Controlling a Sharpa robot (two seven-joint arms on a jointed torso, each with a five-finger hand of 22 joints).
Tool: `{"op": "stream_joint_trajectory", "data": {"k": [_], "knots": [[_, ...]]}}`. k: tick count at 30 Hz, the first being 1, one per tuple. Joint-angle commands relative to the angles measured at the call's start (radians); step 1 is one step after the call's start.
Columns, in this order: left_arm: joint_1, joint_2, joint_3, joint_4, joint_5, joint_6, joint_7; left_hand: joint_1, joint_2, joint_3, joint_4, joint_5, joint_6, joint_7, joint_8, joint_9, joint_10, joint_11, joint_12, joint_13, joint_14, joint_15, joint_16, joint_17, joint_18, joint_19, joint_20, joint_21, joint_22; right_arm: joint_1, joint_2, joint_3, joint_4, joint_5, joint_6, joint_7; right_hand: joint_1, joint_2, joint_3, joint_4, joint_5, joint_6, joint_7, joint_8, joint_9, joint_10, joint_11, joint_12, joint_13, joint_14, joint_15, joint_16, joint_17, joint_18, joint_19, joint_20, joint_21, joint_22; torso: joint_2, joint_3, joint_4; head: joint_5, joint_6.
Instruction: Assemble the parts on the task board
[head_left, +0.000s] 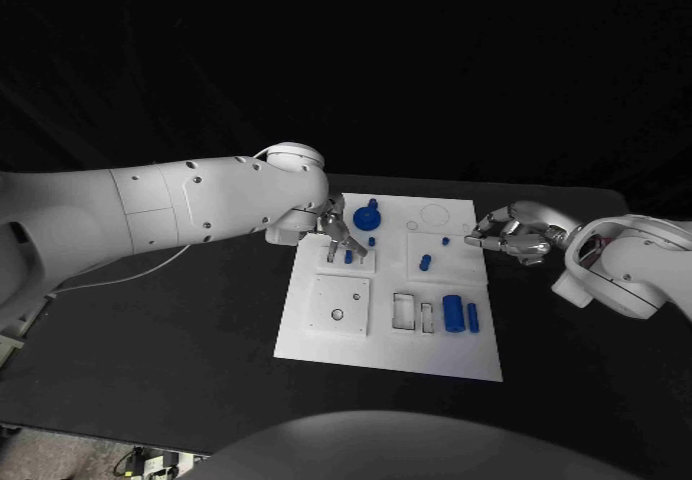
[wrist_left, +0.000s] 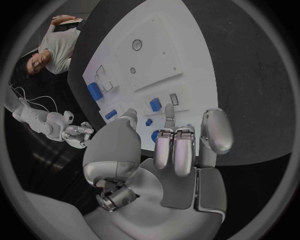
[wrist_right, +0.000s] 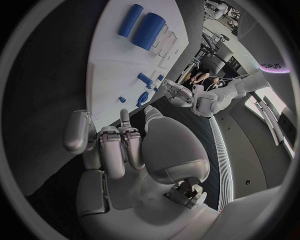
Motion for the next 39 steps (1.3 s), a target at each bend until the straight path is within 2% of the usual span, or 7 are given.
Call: {"op": "stream_joint_trajectory", "data": {"k": [1, 8, 12, 17, 19, 24, 39], "knots": [[0.018, -0.021, 0.003, 0.03, 0.039, -0.043, 0.012, -0.006, 0.009, -0.019, 0.0, -0.005, 0.01, -0.001, 0.007, 0.006, 0.104, -0.006, 0.004, 0.263, 0.104, -0.005, 0.002, 0.263, 0.0, 0.01, -0.002, 0.007, 0.153, -0.001, -0.001, 0.0, 0.0, -0.005, -0.01, 0.017, 0.008, -0.002, 0.003, 0.001, 0.003, -0.004, 0.0, -0.004, -0.002, 0.104, 0.003, 0.004, 0.263, 0.106, 0.008, 0.003, 0.263, 0.013, -0.01, 0.0, -0.007, 0.141, -0.001, 0.0002, 0.0003, -0.001, 0.0], [0.086, -0.095, 0.005, 0.108, 0.041, -0.057, 0.016, 0.086, 0.067, -0.042, -0.005, 0.007, 0.065, -0.021, 0.039, 0.027, 0.104, -0.023, 0.004, 0.263, 0.104, -0.018, 0.002, 0.263, -0.013, 0.052, -0.014, 0.067, 0.179, -0.001, -0.001, 0.0, 0.0, -0.005, -0.021, 0.029, 0.002, -0.003, 0.0, 0.004, 0.001, -0.003, 0.0, -0.004, -0.002, 0.104, 0.003, 0.004, 0.263, 0.106, 0.007, 0.003, 0.263, 0.013, -0.009, 0.0, -0.008, 0.141, -0.001, -0.0006, 0.0, -0.007, 0.0], [0.109, -0.127, 0.004, 0.131, 0.033, -0.069, 0.021, 0.147, 0.092, -0.045, -0.002, 0.091, 0.095, -0.033, 0.042, 0.027, 0.104, -0.034, 0.004, 0.263, 0.104, -0.028, 0.002, 0.263, -0.018, 0.066, -0.023, 0.088, 0.19, -0.001, 0.0, 0.0, 0.0, -0.005, -0.025, 0.034, 0.001, -0.003, -0.001, 0.005, 0.001, -0.003, 0.0, -0.004, -0.002, 0.104, 0.002, 0.004, 0.263, 0.106, 0.007, 0.003, 0.263, 0.013, -0.009, 0.0, -0.009, 0.141, -0.001, 0.0001, 0.0016, -0.007, 0.0], [0.119, -0.135, -0.009, 0.11, 0.028, -0.07, 0.023, 0.191, 0.111, -0.049, -0.001, 0.187, 0.117, -0.042, 0.038, 0.024, 0.104, -0.041, 0.004, 0.263, 0.104, -0.035, 0.002, 0.263, -0.025, 0.082, -0.029, 0.116, 0.203, -0.001, 0.004, 0.0, 0.0, -0.005, -0.025, 0.039, 0.0, -0.003, -0.002, 0.005, 0.001, -0.002, 0.0, -0.004, -0.002, 0.104, 0.002, 0.004, 0.263, 0.106, 0.007, 0.003, 0.263, 0.013, -0.008, 0.0, -0.008, 0.141, 0.001, -0.0007, 0.001, -0.002, 0.0], [0.118, -0.128, -0.013, 0.09, 0.026, -0.068, 0.023, 0.21, 0.116, -0.051, -0.001, 0.229, 0.127, -0.046, 0.041, 0.027, 0.104, -0.046, 0.004, 0.263, 0.104, -0.038, 0.002, 0.263, -0.032, 0.099, -0.035, 0.146, 0.213, -0.001, 0.005, 0.0, 0.0, -0.005, -0.025, 0.042, 0.0, -0.003, -0.002, 0.005, 0.001, -0.002, 0.0, -0.004, -0.002, 0.104, 0.002, 0.004, 0.263, 0.106, 0.007, 0.003, 0.263, 0.013, -0.008, 0.0, -0.008, 0.141, 0.002, -0.002, 0.0, -0.002, 0.0], [0.103, -0.102, -0.017, 0.035, 0.023, -0.078, 0.022, 0.228, 0.119, -0.06, -0.002, 0.269, 0.136, -0.053, 0.049, 0.036, 0.104, -0.054, 0.004, 0.263, 0.104, -0.047, 0.002, 0.263, -0.044, 0.127, -0.042, 0.197, 0.229, -0.002, 0.006, 0.0, 0.004, -0.005, -0.027, 0.053, 0.0, -0.003, -0.002, 0.005, 0.001, -0.002, -0.001, -0.004, -0.002, 0.104, 0.002, 0.004, 0.263, 0.106, 0.007, 0.003, 0.263, 0.012, -0.006, 0.0, -0.005, 0.142, 0.005, -0.0046, -0.0007, -0.001, 0.0], [0.032, 0.046, -0.015, -0.215, 0.034, -0.082, 0.02, 0.214, 0.122, -0.077, -0.001, 0.296, 0.11, -0.044, 0.037, 0.037, 0.104, -0.046, 0.004, 0.263, 0.104, -0.041, 0.002, 0.263, -0.04, 0.119, -0.04, 0.182, 0.224, -0.003, 0.012, 0.0, 0.006, -0.004, -0.019, 0.055, 0.0, -0.002, -0.002, 0.004, 0.003, -0.003, -0.001, -0.005, -0.002, 0.104, 0.001, 0.004, 0.263, 0.106, 0.007, 0.003, 0.263, 0.011, -0.003, 0.0, -0.003, 0.143, 0.003, -0.0035, -0.0019, 0.001, 0.0]]}}
